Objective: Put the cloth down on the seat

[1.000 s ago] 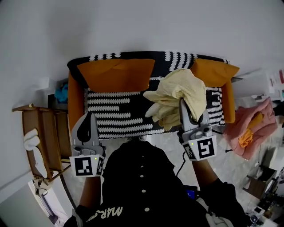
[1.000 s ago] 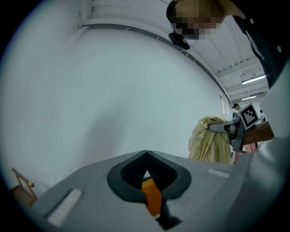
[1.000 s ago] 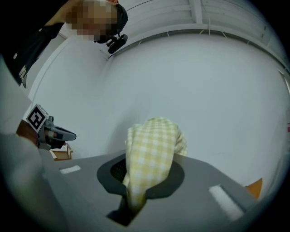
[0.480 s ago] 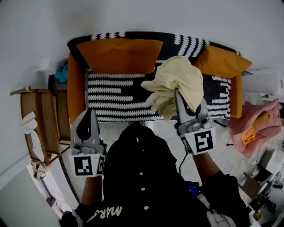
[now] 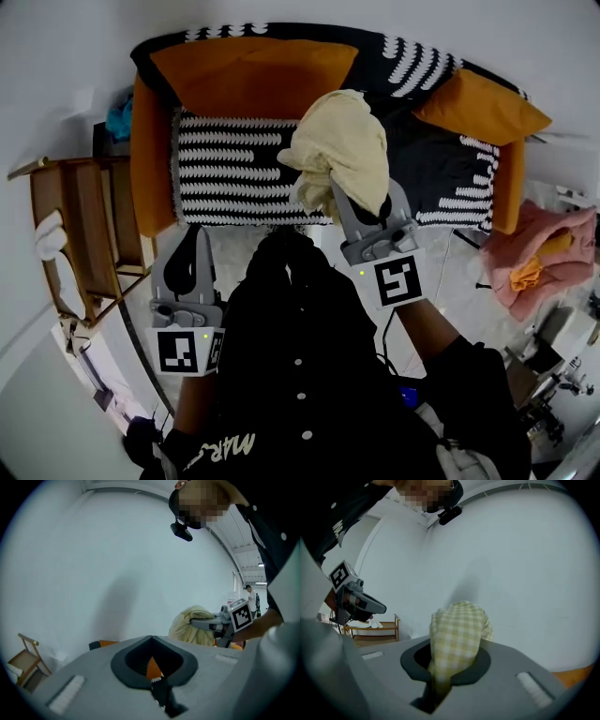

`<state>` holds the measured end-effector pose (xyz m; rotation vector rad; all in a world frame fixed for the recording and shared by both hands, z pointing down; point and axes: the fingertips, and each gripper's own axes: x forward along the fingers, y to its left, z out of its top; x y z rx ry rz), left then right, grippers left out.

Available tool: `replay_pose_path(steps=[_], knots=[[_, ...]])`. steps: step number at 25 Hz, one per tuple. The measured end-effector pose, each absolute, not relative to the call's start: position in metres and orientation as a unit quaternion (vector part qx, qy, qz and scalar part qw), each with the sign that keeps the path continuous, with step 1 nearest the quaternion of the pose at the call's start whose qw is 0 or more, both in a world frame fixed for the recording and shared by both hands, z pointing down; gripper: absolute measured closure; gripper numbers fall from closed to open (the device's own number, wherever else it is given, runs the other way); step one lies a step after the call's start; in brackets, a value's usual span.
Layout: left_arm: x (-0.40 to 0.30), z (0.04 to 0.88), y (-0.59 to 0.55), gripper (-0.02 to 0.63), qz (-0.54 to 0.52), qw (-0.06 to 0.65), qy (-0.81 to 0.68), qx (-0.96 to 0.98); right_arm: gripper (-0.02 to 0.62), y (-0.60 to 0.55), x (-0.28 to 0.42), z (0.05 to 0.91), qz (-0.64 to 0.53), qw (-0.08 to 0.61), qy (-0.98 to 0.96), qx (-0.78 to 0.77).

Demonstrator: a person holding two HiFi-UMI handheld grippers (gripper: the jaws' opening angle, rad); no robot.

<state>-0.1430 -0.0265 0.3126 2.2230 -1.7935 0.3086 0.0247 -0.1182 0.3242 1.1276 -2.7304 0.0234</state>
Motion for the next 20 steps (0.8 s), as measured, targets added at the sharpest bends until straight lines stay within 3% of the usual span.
replay_pose_path(steps=[8, 13, 20], knots=[[-0.144, 0.339, -0.009, 0.606, 0.128, 0.168, -0.626, 0.751, 0.537, -0.115, -0.005, 0.38, 0.017, 0.128, -0.936, 0.329], [-0.145, 0.355, 0.002, 0.606, 0.139, 0.189, -0.627, 0.743, 0.537, -0.101, -0.025, 0.433, -0.004, 0.202, -0.945, 0.259], [-0.149, 0.382, 0.006, 0.606, 0.149, 0.212, -0.633, 0.73, 0.537, -0.094, -0.051, 0.489, 0.011, 0.219, -0.951, 0.216]])
